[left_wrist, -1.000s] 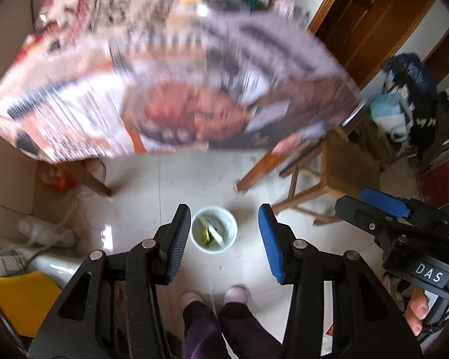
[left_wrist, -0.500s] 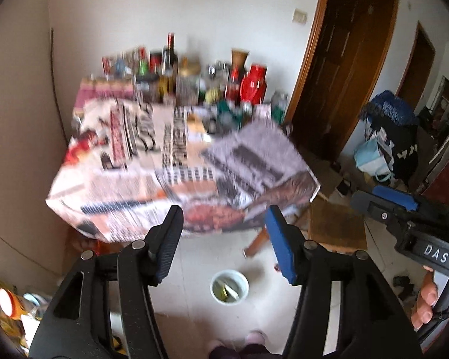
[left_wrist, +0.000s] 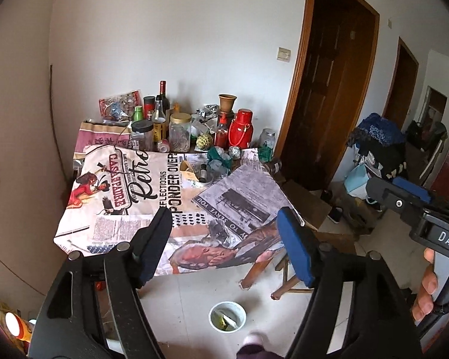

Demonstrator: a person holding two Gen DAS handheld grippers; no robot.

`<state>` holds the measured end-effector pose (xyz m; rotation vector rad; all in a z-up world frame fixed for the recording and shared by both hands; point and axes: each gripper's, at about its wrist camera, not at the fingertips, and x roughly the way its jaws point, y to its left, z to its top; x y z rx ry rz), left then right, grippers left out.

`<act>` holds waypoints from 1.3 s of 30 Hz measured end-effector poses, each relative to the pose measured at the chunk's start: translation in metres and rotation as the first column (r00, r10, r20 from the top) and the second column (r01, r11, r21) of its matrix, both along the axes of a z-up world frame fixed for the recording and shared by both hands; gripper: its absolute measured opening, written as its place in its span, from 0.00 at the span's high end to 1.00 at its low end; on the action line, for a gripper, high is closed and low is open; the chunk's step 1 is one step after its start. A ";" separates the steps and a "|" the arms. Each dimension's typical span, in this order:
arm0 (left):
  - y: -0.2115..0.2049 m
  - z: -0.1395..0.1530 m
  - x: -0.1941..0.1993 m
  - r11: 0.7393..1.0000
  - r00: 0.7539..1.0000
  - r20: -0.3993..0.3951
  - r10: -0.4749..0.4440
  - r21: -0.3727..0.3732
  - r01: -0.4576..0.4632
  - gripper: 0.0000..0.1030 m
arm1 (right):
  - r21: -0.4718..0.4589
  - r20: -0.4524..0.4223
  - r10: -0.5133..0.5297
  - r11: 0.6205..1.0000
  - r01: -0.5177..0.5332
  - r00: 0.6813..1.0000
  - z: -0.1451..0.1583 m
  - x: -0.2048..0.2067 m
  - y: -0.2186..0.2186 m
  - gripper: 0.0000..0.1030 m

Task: Collect trash
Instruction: 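Raise both open tools back up toward the table, then grasp the small clear bottle with the right tool while left tool grasps the cardboard strip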

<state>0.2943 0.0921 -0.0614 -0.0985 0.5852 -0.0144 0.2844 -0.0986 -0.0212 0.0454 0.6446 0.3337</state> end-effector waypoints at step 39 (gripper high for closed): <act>-0.006 -0.038 0.292 0.969 0.960 -0.129 0.248 0.018 -0.248 0.30 | 0.017 -0.139 0.135 0.991 -0.134 0.981 -0.050 0.276 -0.045 0.13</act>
